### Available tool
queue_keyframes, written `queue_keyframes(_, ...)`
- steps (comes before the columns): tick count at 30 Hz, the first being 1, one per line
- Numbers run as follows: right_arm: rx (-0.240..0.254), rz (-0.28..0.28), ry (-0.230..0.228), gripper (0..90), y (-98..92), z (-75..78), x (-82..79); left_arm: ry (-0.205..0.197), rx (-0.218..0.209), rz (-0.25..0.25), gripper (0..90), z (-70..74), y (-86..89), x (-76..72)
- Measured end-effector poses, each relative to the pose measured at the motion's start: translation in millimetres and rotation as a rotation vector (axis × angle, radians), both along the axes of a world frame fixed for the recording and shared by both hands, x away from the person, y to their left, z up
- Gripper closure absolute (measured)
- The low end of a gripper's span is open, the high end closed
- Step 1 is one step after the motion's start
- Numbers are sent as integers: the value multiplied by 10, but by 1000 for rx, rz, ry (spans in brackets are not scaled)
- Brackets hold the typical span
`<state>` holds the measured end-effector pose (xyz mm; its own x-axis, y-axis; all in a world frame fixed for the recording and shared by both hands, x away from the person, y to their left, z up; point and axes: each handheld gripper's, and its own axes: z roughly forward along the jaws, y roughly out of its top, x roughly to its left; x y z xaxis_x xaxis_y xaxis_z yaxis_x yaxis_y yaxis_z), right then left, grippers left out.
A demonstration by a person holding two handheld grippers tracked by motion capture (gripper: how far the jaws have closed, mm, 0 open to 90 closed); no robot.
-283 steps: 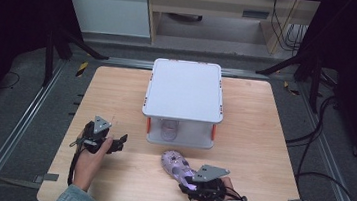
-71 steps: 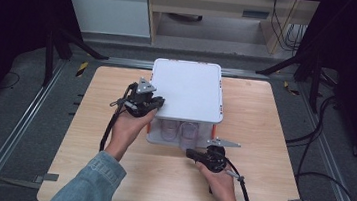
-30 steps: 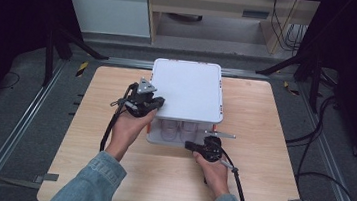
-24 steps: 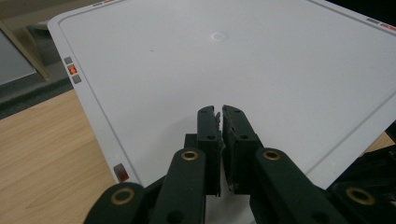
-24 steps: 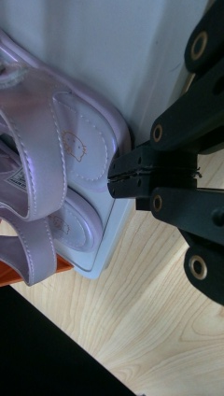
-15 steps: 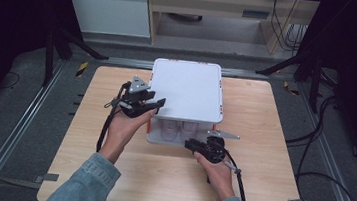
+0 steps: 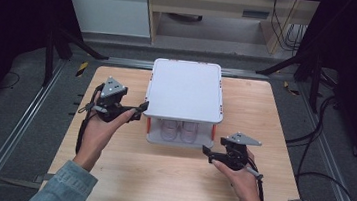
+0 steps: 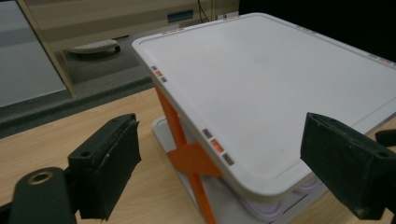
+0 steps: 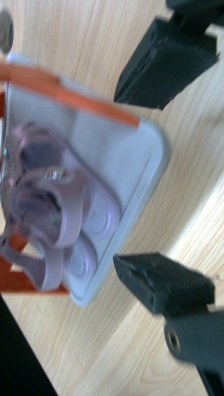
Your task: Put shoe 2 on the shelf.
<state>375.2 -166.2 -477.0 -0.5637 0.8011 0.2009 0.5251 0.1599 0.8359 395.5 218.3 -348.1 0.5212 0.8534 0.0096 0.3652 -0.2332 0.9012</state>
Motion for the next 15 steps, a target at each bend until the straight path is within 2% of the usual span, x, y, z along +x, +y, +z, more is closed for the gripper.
queue_keyframes(3, -36, -3, -5, 113, -130, -14, 4, 15, 12, -4, 71, -81, 92, -50)
queue_keyframes(10, -83, -11, -11, 94, -416, -35, -17, 18, 34, 16, 48, -249, 363, -205)
queue_keyframes(15, -132, -14, -8, 89, -569, -70, -14, 61, 70, 16, 49, -452, 539, -256)
